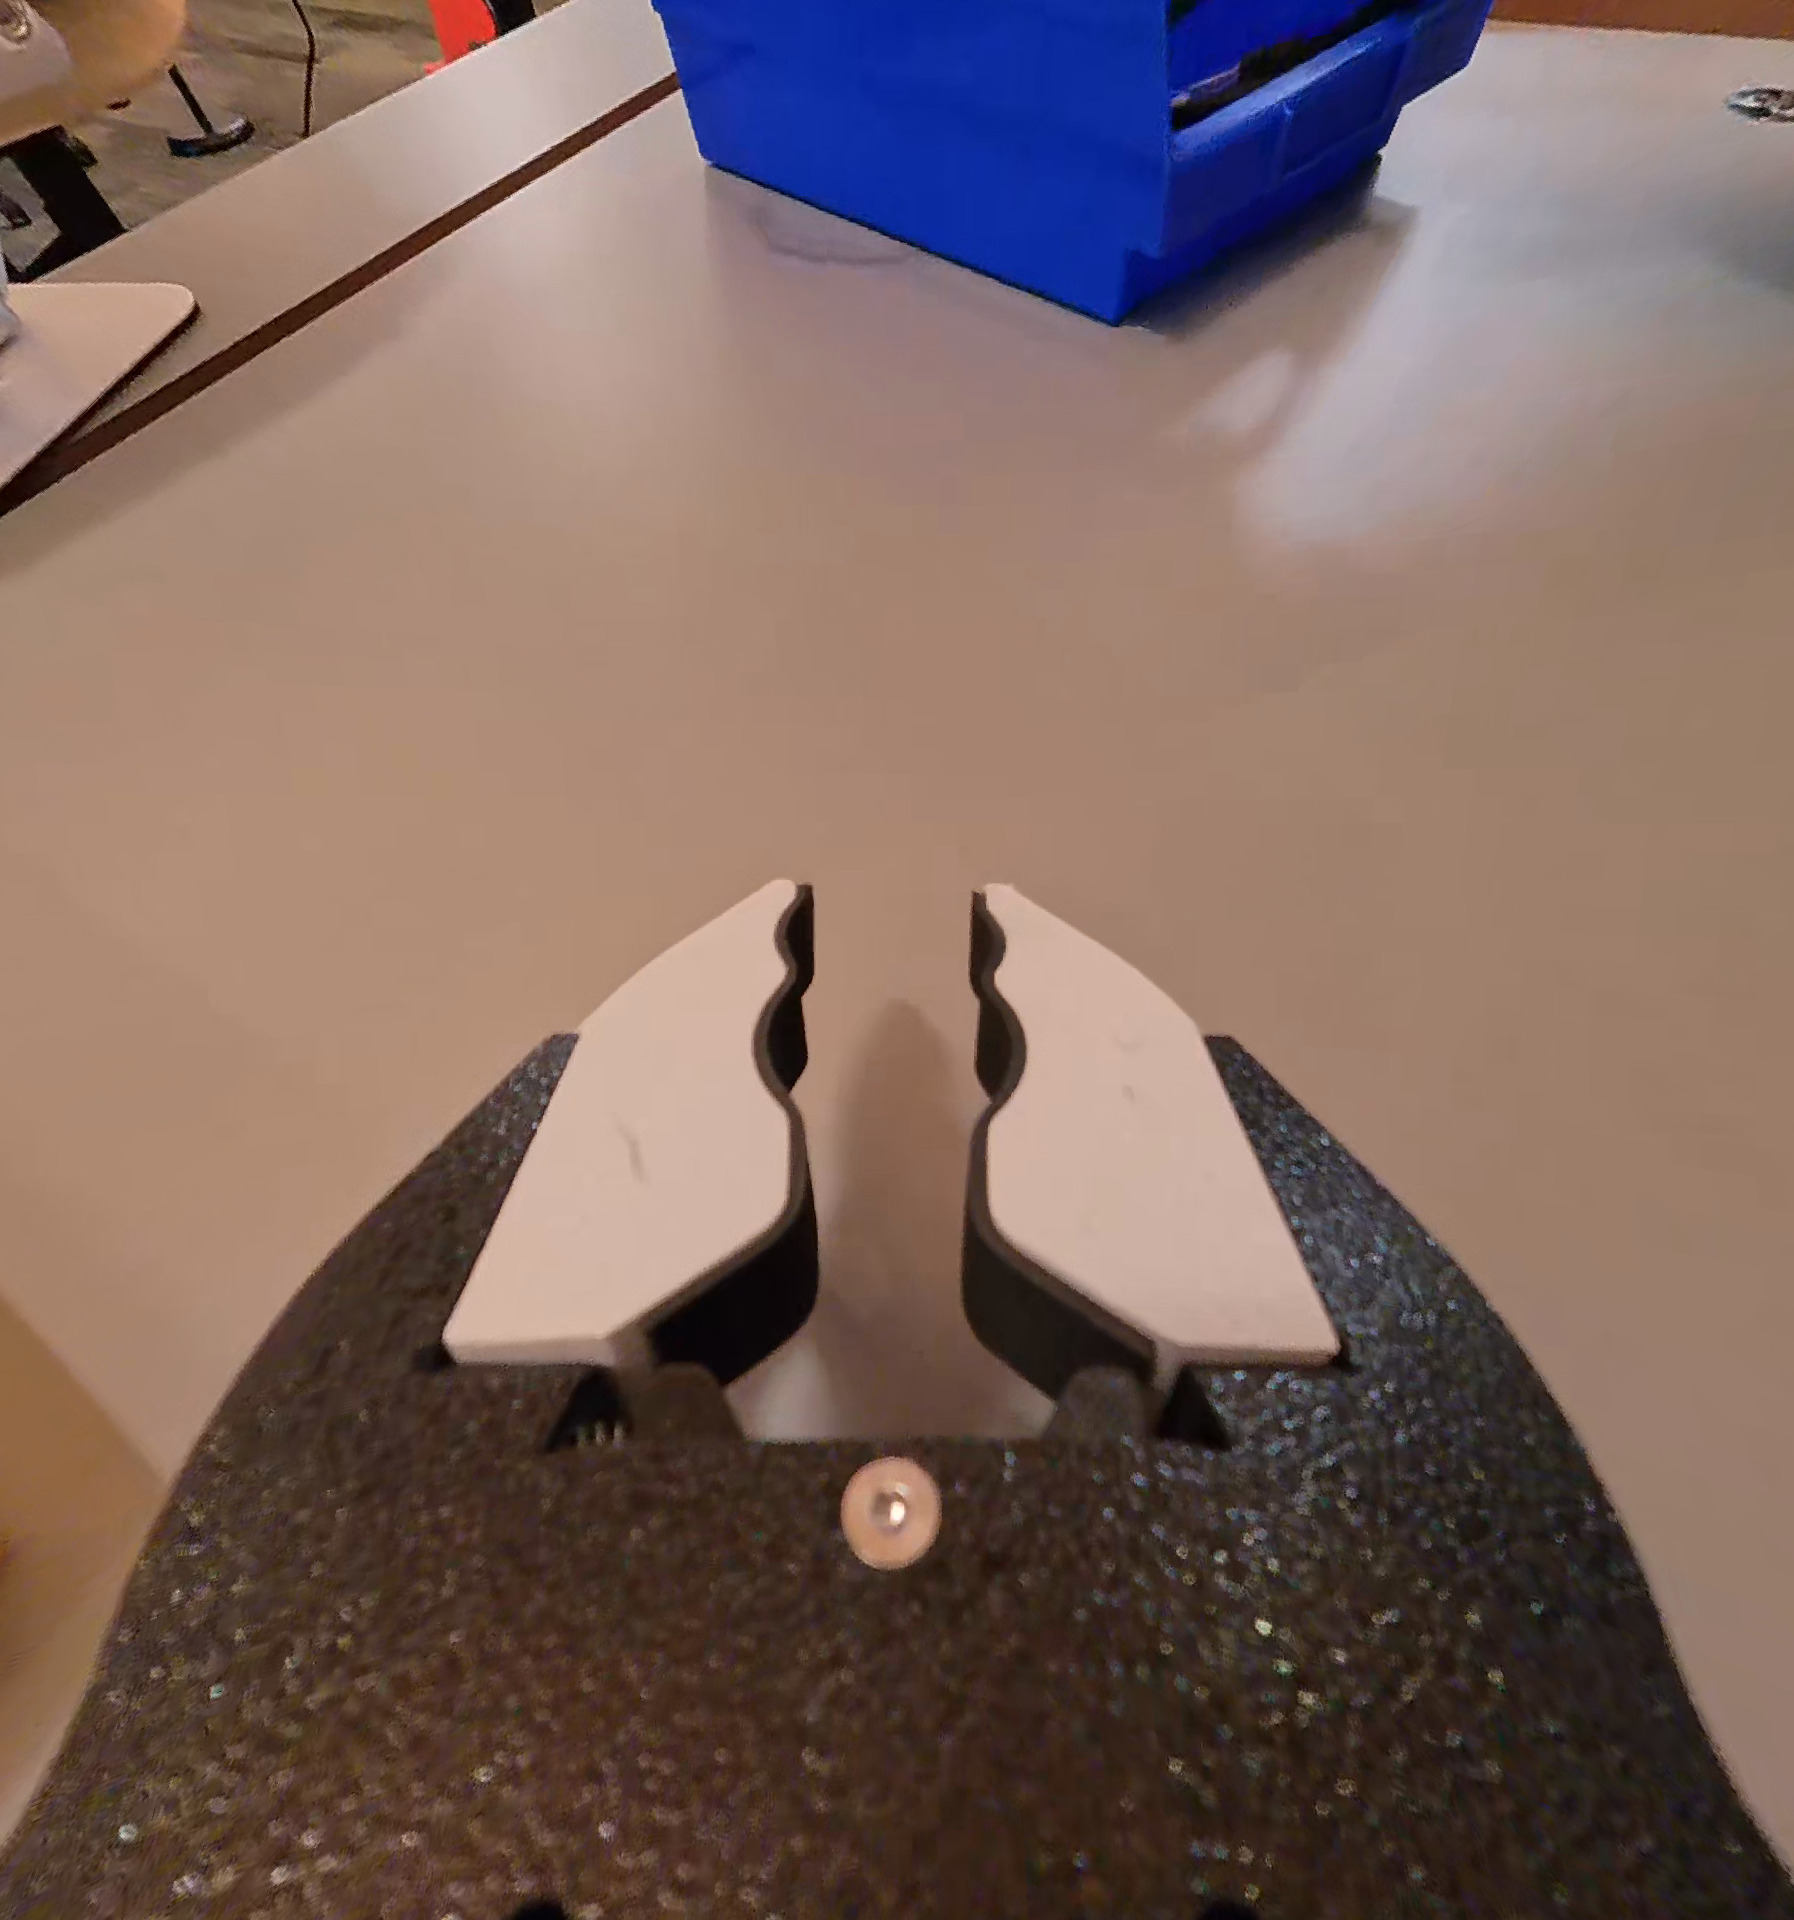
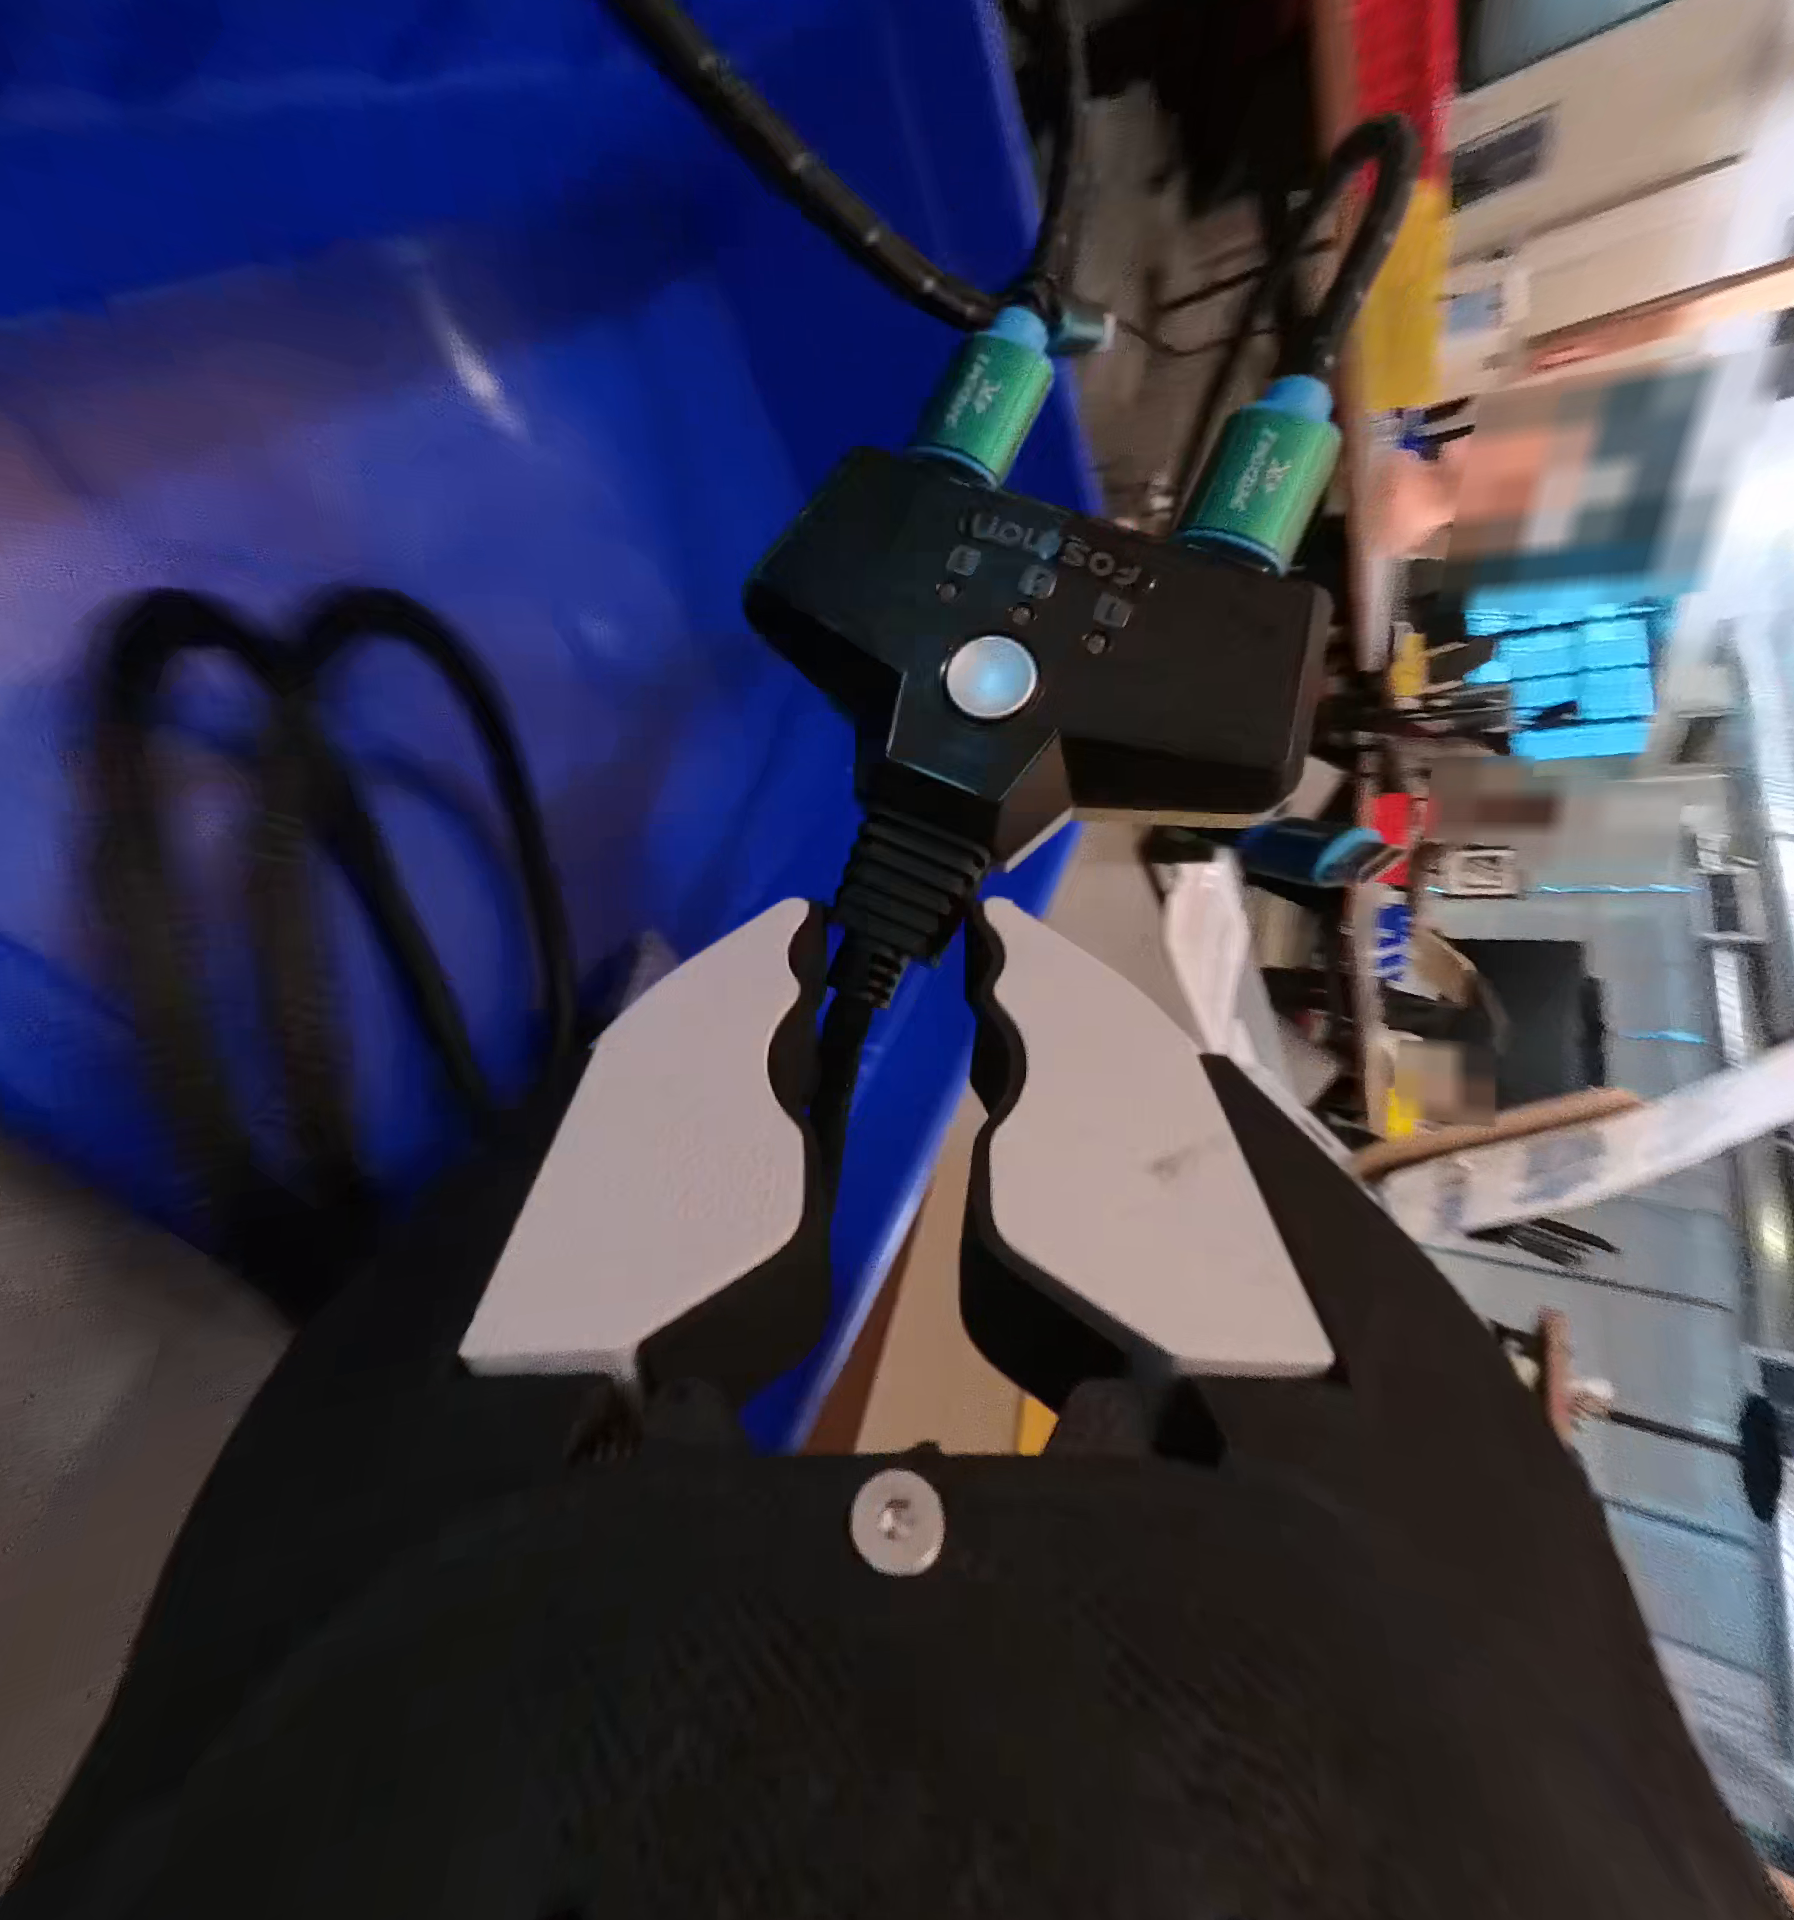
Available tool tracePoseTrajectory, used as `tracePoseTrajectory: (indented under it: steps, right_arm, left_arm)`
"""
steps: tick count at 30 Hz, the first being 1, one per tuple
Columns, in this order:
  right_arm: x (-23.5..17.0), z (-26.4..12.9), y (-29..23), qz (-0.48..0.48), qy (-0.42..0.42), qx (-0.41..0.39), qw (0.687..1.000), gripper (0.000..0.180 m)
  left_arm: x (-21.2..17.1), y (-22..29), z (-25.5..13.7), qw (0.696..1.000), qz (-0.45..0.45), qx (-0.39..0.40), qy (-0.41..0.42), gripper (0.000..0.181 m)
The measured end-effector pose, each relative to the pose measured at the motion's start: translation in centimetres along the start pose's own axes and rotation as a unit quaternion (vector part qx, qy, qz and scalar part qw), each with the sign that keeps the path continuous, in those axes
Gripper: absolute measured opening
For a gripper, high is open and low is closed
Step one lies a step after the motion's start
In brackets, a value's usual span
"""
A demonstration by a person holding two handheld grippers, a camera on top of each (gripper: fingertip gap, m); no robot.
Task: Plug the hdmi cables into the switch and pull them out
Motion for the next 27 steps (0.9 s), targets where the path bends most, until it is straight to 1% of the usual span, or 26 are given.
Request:
tracePoseTrajectory:
  steps: [1, 5, 7, 9, 12, 14, 15, 16, 17, 18, 19, 20, 22, 23, 24, 25, 26, 27]
  right_arm:
    - [0.3, 0.3, -0.4, -0.003, 0.001, 0.025, 1.0, 0.026]
    - [0.9, 2.0, -0.9, 0.059, 0.018, 0.154, 0.986, 0.024]
    - [0.9, 2.4, -0.6, 0.085, 0.026, 0.219, 0.972, 0.03]
    - [0.5, 2.7, -0.2, 0.095, 0.035, 0.258, 0.961, 0.036]
    - [-0.7, 2.0, 0.9, 0.123, 0.063, 0.298, 0.944, 0.039]
    - [-1.6, 0.7, 2.5, 0.17, 0.107, 0.323, 0.925, 0.04]
    - [-1.9, -0.1, 3.7, 0.203, 0.143, 0.329, 0.911, 0.04]
    - [-2.3, -0.7, 5.0, 0.236, 0.183, 0.33, 0.896, 0.041]
    - [-2.6, -1.0, 6.4, 0.273, 0.215, 0.305, 0.887, 0.041]
    - [-2.9, -0.9, 7.8, 0.304, 0.223, 0.25, 0.892, 0.042]
    - [-2.9, -0.4, 8.7, 0.299, 0.222, 0.197, 0.907, 0.044]
    - [-2.5, 0.3, 8.9, 0.257, 0.215, 0.174, 0.926, 0.044]
    - [-1.5, 2.5, 8.6, 0.198, 0.167, 0.135, 0.956, 0.047]
    - [-0.9, 3.4, 8.4, 0.179, 0.159, 0.098, 0.966, 0.053]
    - [-0.4, 4.1, 8.1, 0.153, 0.156, 0.073, 0.973, 0.053]
    - [0.0, 4.8, 7.8, 0.135, 0.143, 0.055, 0.979, 0.049]
    - [0.2, 5.5, 7.6, 0.128, 0.124, 0.044, 0.983, 0.04]
    - [0.4, 6.1, 7.3, 0.121, 0.116, 0.05, 0.985, 0.027]
  left_arm:
    - [0.0, 0.1, 0.0, 1.0, 0.002, -0.002, -0.001, 0.028]
    - [0.2, 0.3, 0.2, 1.0, 0.008, -0.008, -0.002, 0.028]
    - [0.3, 0.5, 0.3, 1.0, 0.011, -0.012, 0.003, 0.027]
    - [0.5, 0.7, 0.5, 1.0, 0.018, -0.014, 0.004, 0.027]
    - [0.6, 0.9, 0.6, 1.0, 0.029, -0.01, 0.002, 0.028]
    - [0.6, 1.0, 0.5, 0.999, 0.033, -0.01, 0.004, 0.028]
    - [0.5, 1.0, 0.5, 0.999, 0.031, -0.01, 0.005, 0.028]
    - [0.5, 0.9, 0.5, 0.999, 0.029, -0.01, 0.007, 0.028]
    - [0.5, 0.9, 0.4, 1.0, 0.027, -0.009, 0.01, 0.028]
    - [0.5, 0.8, 0.4, 1.0, 0.024, -0.008, 0.012, 0.028]
    - [0.5, 0.8, 0.4, 1.0, 0.022, -0.007, 0.015, 0.028]
    - [0.5, 0.8, 0.3, 1.0, 0.021, -0.006, 0.017, 0.028]
    - [0.5, 0.8, 0.4, 1.0, 0.023, -0.006, 0.017, 0.028]
    - [0.5, 0.8, 0.4, 1.0, 0.024, -0.004, 0.017, 0.028]
    - [0.5, 0.9, 0.4, 1.0, 0.026, -0.002, 0.016, 0.028]
    - [0.5, 1.0, 0.4, 0.999, 0.03, 0.0, 0.014, 0.028]
    - [0.5, 1.0, 0.5, 0.999, 0.034, 0.002, 0.012, 0.028]
    - [0.5, 1.1, 0.5, 0.999, 0.038, 0.005, 0.01, 0.028]
Point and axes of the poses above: each gripper's, where its closed fingertips meet, z out along the fingers, x out of its top, y = z × x across the jaws, the point moved 10 cm from there along -z, back along the fingers, and after that the axes turned 12 degrees about -y, right-handed, at the moved point
